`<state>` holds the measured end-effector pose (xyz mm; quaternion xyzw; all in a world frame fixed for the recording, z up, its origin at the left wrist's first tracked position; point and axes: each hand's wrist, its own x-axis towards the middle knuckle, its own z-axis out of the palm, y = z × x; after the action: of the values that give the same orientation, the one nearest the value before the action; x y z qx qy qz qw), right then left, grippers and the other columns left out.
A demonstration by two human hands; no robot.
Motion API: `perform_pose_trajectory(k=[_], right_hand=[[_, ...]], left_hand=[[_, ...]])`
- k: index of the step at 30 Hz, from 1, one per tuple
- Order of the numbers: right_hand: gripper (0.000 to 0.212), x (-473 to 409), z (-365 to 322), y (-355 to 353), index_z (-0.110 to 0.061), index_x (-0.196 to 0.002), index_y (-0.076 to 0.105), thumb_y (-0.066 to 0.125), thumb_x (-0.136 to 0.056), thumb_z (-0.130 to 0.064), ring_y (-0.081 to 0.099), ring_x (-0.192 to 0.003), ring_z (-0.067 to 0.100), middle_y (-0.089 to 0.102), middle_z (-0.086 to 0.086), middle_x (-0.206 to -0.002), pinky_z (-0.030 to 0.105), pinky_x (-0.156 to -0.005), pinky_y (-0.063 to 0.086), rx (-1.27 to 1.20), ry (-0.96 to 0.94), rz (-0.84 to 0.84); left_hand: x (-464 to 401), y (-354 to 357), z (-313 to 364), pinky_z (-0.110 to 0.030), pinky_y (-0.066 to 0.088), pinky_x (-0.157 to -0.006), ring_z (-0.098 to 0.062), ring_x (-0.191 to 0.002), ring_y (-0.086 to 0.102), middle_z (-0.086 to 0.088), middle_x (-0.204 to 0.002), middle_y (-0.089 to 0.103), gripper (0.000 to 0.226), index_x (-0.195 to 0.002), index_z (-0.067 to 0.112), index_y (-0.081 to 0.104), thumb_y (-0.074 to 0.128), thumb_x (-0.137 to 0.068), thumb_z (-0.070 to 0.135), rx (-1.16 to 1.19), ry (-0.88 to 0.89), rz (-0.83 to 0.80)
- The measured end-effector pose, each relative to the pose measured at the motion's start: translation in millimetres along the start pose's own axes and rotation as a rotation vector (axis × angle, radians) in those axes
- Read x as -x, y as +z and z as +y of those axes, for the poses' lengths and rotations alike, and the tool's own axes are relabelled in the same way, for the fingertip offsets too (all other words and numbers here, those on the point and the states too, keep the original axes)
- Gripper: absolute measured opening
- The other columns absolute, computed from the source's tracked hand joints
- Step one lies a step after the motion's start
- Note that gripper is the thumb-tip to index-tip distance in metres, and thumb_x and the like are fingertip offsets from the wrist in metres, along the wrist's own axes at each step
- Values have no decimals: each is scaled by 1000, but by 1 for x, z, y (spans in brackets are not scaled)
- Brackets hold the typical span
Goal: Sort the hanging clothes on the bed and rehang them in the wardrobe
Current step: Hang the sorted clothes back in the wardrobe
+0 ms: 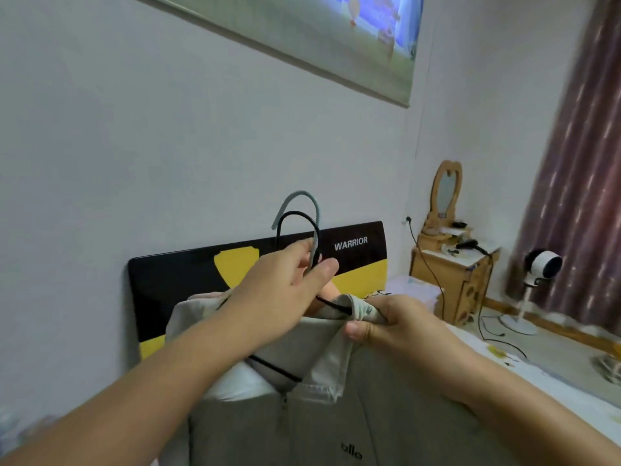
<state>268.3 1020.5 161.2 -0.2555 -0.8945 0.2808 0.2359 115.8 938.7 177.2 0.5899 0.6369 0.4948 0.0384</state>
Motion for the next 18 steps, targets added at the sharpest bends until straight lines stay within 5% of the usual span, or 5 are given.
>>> perform_pose_trajectory(k=[2,7,10,12,18], right_hand=[[35,-1,-16,14,0,-78,56,64,-86,-33,38,-63,13,45,6,-67,30,-56,26,-14,-29,-20],[23,9,-48,32,-19,-70,55,61,-89,-31,43,-50,-3,49,-10,-56,14,-49,30,-39,-117,-191],[19,17,-51,30,-11,-93,62,63,-88,-30,65,-79,12,69,0,-84,33,-74,53,-167,-154,-371],[36,22,-51,27,-14,-104,63,67,-76,-37,67,-97,22,70,7,-103,45,-91,52,-273,-110,-536],[32,48,-56,44,-2,-103,68,61,-76,-18,63,-96,32,68,21,-108,40,-91,50,-742,-97,-881]], left_hand=[[8,-6,8,-34,48,-88,-12,-90,65,3,-91,69,26,-108,15,55,48,-93,35,98,-14,144],[18,-32,26,-15,52,-58,-2,-56,63,3,-75,66,23,-87,14,56,37,-100,18,287,-96,423],[34,-47,37,-20,55,-65,-6,-56,63,0,-70,65,30,-82,14,55,32,-101,14,306,-124,478],[43,-55,42,-24,55,-70,-8,-58,64,0,-69,65,31,-82,13,55,32,-101,14,295,-133,534],[78,-68,62,-23,44,-56,-7,-60,63,3,-71,66,30,-84,16,55,30,-101,18,192,-216,720]])
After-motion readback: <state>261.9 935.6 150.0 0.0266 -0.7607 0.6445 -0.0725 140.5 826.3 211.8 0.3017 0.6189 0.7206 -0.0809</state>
